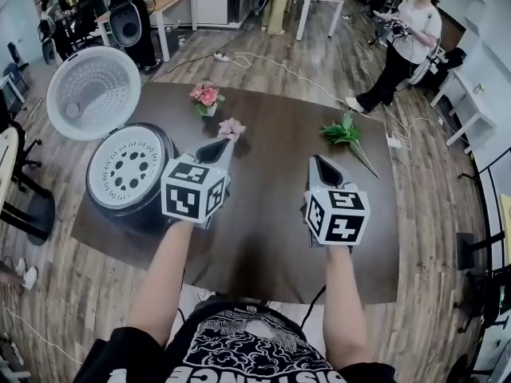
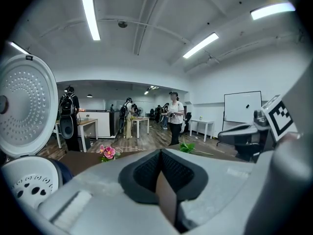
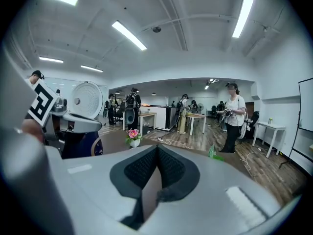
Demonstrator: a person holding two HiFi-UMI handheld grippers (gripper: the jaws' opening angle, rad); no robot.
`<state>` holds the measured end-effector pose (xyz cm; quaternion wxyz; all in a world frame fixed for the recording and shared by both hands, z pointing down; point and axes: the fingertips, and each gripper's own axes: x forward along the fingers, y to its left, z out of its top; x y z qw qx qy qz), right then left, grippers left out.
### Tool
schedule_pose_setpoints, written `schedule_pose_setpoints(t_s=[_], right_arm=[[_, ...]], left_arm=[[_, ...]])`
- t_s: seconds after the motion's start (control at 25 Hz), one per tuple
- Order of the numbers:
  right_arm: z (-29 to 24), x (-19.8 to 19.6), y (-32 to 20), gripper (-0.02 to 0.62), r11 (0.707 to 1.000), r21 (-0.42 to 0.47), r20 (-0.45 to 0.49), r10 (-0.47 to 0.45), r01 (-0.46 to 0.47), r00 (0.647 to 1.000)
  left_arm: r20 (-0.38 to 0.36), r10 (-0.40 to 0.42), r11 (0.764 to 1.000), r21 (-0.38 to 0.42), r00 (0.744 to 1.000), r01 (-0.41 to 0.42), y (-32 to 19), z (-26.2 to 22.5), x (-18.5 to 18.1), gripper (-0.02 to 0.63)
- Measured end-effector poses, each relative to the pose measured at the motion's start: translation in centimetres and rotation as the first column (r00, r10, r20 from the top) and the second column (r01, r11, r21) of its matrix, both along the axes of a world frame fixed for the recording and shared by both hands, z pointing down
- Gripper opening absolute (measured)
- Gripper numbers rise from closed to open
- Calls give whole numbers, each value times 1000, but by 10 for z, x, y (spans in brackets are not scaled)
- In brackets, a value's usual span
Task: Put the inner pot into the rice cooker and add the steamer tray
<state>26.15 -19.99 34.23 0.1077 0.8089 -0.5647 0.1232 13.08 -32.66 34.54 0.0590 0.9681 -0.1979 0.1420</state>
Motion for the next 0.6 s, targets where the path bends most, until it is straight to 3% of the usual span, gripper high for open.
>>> schedule_pose_setpoints(t_s=[0.6], right_arm=[[-1,5,5,-2,1000,3,0,-9,9,1000]], left_arm=[[10,-20,1000,-12,1000,20,-1,5,-6,3]])
